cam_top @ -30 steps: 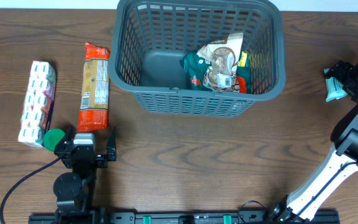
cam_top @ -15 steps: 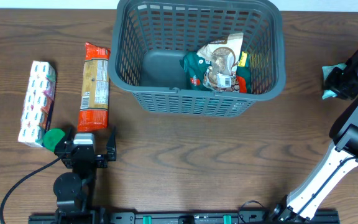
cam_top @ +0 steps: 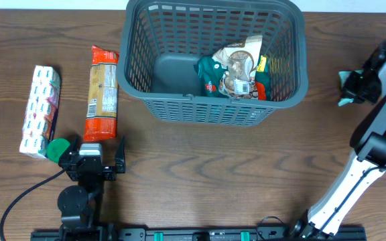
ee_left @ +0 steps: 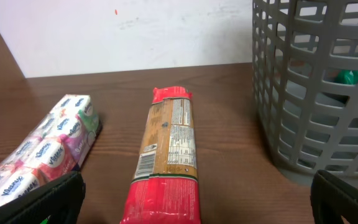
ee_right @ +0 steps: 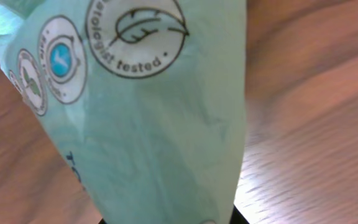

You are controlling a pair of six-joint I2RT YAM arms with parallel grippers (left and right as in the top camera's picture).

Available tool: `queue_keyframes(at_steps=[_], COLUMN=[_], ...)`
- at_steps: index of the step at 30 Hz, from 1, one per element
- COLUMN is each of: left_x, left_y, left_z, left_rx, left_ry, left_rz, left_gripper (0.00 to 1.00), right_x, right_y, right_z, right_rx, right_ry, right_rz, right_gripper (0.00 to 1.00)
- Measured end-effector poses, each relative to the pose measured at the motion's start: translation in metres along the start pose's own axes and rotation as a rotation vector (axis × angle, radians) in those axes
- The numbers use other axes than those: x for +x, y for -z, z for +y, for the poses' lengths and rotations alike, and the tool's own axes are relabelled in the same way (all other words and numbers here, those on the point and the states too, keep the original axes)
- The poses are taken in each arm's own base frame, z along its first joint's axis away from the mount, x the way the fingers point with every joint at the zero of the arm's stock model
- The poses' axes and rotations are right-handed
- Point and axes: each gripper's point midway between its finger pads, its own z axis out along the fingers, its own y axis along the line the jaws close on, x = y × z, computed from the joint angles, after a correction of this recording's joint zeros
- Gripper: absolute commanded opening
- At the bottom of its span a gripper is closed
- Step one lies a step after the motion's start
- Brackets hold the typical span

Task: Pack container
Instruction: 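Move the right gripper to the mint-green packet and grasp it, then carry the mint-green packet into the basket and release it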

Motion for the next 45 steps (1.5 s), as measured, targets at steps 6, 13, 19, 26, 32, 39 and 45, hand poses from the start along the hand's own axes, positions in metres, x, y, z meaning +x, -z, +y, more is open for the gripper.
queue_keyframes(at_steps=[6, 13, 19, 26, 32, 39, 45], left_x=[0.000, 0.000, 0.000, 0.000, 0.000, 0.000, 0.000], left_y=[0.000, 0.000, 0.000, 0.000, 0.000, 0.000, 0.000], left_z=[0.000, 0.000, 0.000, 0.000, 0.000, 0.000, 0.000], left_rx=[0.000, 0.000, 0.000, 0.000, 0.000, 0.000, 0.000], left_ry=[0.000, 0.000, 0.000, 0.000, 0.000, 0.000, 0.000], left_rz=[0.000, 0.000, 0.000, 0.000, 0.000, 0.000, 0.000], left_gripper=[0.99, 0.99, 0.99, 0.99, 0.99, 0.99, 0.99], right_x=[0.010, -0.005, 0.020, 0.082, 0.127, 0.153, 0.154], right_y=[0.018, 0.155, 0.311, 0.385, 0.376, 0.337, 0.290], right_z=[0.048, 0.078, 0.077, 0.133, 0.188, 0.226, 0.239], right_rx=[-0.027, -0.094, -0.162, -0.289, -0.357, -0.331, -0.275], right_ry=[0.097, 0.151, 0.182, 0.395, 0.571, 0.688, 0.711], right_rz=[-0.018, -0.310, -0.639, -0.774, -0.695, -0.554, -0.420], right_gripper=[0.01, 0.01, 0.02, 0.02, 0.01, 0.01, 0.01])
